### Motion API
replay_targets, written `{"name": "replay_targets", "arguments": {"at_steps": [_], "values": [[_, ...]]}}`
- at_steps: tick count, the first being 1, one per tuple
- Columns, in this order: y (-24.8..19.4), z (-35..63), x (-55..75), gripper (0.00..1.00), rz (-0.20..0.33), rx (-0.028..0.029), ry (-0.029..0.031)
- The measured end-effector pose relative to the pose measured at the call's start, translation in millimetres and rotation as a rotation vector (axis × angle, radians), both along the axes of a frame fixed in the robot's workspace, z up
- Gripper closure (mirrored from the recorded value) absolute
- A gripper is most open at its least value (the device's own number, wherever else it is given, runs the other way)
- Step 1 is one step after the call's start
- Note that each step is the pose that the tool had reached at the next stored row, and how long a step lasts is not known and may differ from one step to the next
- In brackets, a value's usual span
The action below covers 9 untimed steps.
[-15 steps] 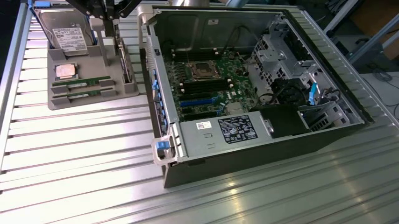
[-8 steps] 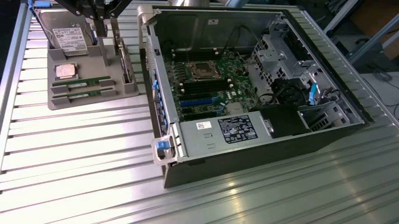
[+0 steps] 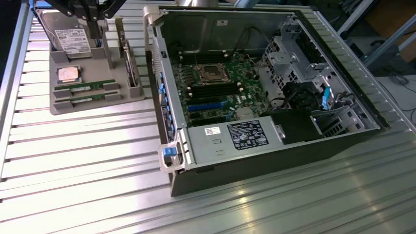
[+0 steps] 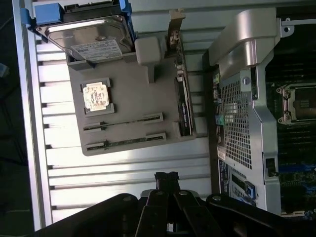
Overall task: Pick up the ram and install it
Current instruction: 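Reach for the ram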
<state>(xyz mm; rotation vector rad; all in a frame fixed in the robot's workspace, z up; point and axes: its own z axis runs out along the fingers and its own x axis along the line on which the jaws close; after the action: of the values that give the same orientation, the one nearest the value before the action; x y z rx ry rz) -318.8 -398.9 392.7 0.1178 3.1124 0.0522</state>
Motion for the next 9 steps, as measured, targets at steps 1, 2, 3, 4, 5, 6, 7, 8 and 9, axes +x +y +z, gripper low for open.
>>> {"name": "replay_targets", "arguments": {"at_steps": [1, 2, 3, 4, 5, 6, 7, 8, 9], "values": [[0.0, 0.1, -2.4, 0.89, 0.0, -0.0001, 0.0001], [0.0, 0.1, -4.8, 0.89, 0.0, -0.0001, 0.0001], [0.0, 0.1, -5.6, 0.89, 0.0, -0.0001, 0.0001], [0.0, 0.0, -6.4, 0.89, 0.0, 0.0, 0.0], [0.0, 0.0, -7.8, 0.89, 0.0, 0.0, 0.0], [0.0, 0.0, -9.0, 0.89, 0.0, -0.0001, 0.0001], [0.0, 0.0, -10.2, 0.89, 0.0, 0.0, 0.0], [0.0, 0.0, -11.3, 0.89, 0.0, -0.0001, 0.0001], [0.0, 0.0, -12.7, 0.89, 0.0, 0.0, 0.0001]]}}
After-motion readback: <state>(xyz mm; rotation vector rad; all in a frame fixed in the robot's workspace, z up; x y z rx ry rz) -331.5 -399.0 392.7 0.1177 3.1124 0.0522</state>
